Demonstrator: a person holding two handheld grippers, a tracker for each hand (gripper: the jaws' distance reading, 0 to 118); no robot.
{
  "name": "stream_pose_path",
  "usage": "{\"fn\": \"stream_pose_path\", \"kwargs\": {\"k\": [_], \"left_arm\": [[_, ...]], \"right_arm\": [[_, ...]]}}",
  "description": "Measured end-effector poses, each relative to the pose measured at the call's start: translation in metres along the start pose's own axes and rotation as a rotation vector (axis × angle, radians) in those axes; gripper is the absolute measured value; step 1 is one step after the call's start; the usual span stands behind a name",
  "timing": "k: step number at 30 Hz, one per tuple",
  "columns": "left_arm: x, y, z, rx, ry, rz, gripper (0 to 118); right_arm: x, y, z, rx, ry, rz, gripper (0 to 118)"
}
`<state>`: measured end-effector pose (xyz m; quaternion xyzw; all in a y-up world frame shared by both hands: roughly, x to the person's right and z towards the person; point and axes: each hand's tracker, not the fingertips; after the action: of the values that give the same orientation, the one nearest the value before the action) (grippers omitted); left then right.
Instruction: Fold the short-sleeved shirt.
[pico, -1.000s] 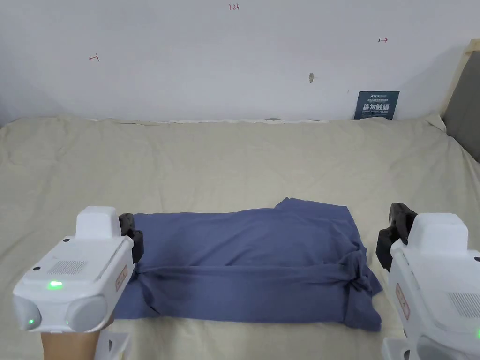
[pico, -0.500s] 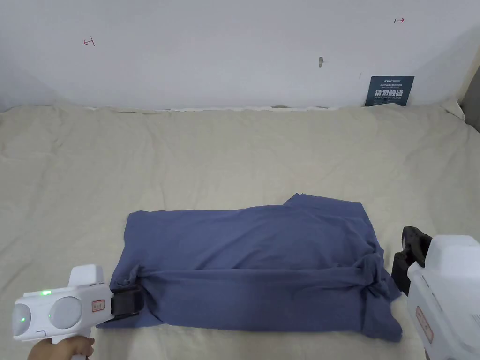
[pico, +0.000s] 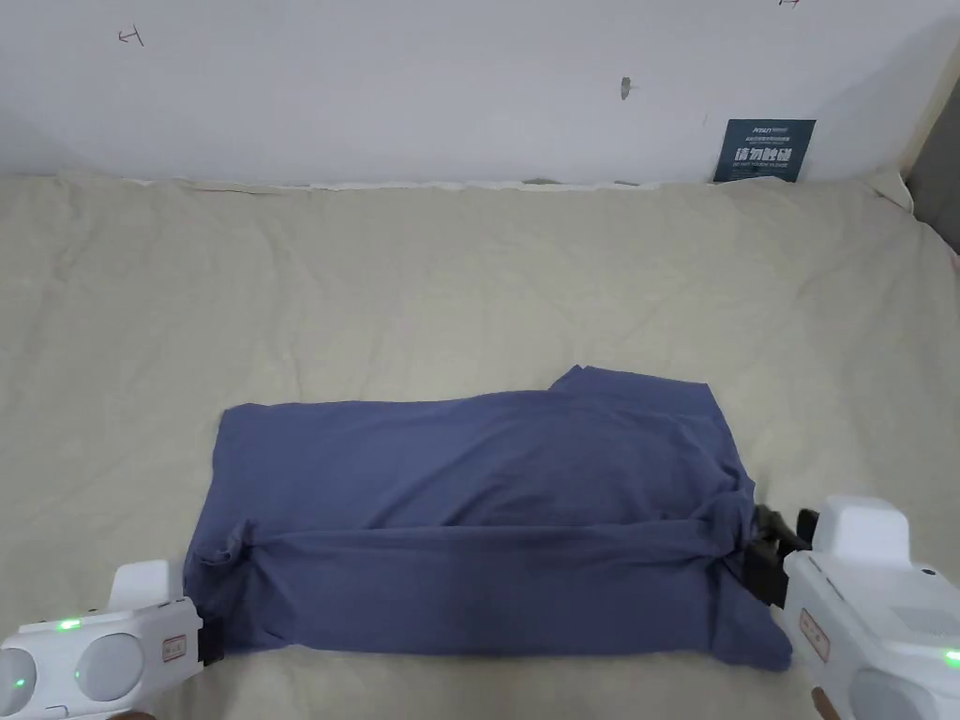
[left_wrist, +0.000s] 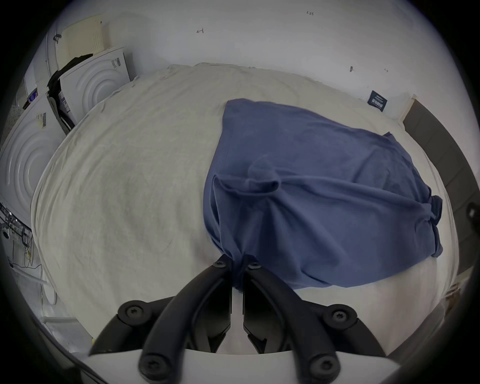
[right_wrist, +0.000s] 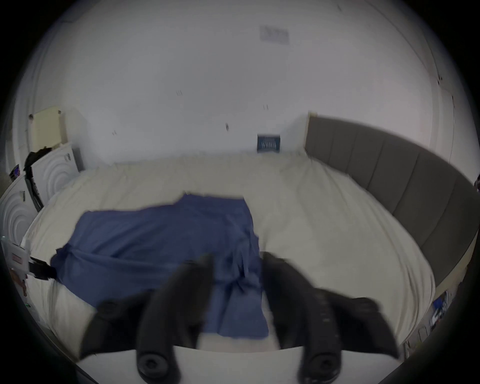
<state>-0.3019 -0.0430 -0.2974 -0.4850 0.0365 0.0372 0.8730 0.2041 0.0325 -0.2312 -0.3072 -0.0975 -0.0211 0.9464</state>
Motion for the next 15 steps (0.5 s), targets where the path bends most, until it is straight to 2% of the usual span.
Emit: {"fn": "stream_pose_path", "kwargs": {"k": [1,3,4,6,7,8,9,11,12,13,15], "left_arm": [[0.002,0.001,0.005,0.023,0.001,-0.009,7],[0.003,0.003,0.015,0.066,0.010,-0.030,7],[0.003,0.006,0.016,0.074,0.011,-0.035,7],[0.002,0.007,0.018,0.078,0.004,-0.038,7],[0.002,0.007,0.019,0.081,0.002,-0.035,7],[0.002,0.008,0.019,0.081,-0.002,-0.030,7],[0.001,0.008,0.020,0.080,-0.001,-0.027,7],[0.000,0.005,0.021,0.080,0.001,-0.020,7],[-0.002,0.004,0.021,0.080,-0.001,-0.015,7],[-0.003,0.003,0.022,0.081,-0.001,-0.009,7],[-0.005,0.000,0.025,0.082,-0.002,0.001,7]], "right_arm": [[0.002,-0.005,-0.015,-0.069,-0.012,-0.009,73],[0.010,-0.018,-0.041,-0.181,-0.020,-0.030,104],[0.011,-0.026,-0.054,-0.217,-0.030,-0.037,108],[0.014,-0.041,-0.077,-0.301,-0.035,-0.025,105],[0.013,-0.047,-0.084,-0.323,-0.042,-0.009,101],[0.013,-0.054,-0.091,-0.358,-0.041,0.001,89],[0.012,-0.060,-0.094,-0.380,-0.036,0.002,70],[0.010,-0.064,-0.082,-0.388,0.054,-0.044,47],[0.011,-0.063,-0.075,-0.347,0.065,-0.082,19],[0.011,-0.061,-0.067,-0.335,0.053,-0.078,10],[0.017,-0.059,-0.056,-0.297,0.059,-0.057,8]]}}
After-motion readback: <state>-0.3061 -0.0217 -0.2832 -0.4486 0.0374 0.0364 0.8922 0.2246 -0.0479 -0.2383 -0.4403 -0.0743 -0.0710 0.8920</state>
